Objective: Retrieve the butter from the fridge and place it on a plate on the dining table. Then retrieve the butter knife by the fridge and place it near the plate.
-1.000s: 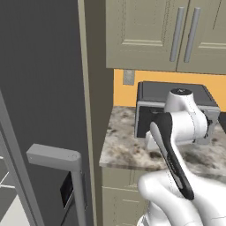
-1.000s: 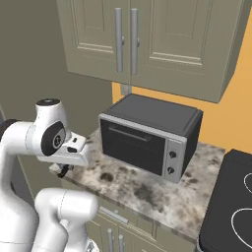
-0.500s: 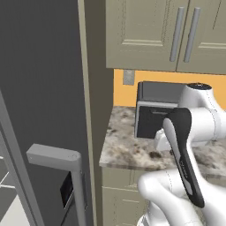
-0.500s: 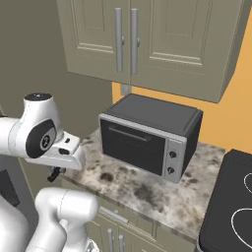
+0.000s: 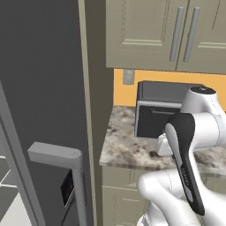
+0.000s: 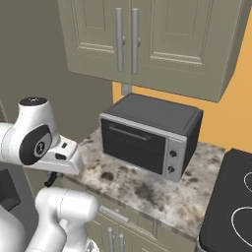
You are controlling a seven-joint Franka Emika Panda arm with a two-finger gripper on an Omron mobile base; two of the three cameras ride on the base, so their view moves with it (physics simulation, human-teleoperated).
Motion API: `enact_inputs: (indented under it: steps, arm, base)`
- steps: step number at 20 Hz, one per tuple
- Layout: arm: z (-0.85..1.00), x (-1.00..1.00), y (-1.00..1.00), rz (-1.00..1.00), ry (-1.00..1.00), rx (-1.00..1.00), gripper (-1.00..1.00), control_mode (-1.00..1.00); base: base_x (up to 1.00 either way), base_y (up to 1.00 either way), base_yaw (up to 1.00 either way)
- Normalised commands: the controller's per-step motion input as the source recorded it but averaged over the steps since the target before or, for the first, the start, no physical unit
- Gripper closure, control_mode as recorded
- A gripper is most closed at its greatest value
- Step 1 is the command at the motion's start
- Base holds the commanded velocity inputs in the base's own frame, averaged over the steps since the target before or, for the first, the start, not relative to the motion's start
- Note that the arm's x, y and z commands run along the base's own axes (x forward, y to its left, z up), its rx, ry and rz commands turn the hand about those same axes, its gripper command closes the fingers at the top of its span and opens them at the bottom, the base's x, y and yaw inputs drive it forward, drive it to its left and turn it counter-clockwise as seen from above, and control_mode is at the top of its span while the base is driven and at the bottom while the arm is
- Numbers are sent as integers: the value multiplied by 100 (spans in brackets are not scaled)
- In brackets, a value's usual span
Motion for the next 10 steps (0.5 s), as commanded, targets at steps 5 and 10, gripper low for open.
enact_inputs:
  steps: [5, 10]
  arm:
    - [0, 0, 0, 0, 0, 0, 100, 100]
    - [0, 0, 0, 0, 0, 0, 100, 100]
  base:
    - [-95, 8, 0]
    - [-96, -5, 4]
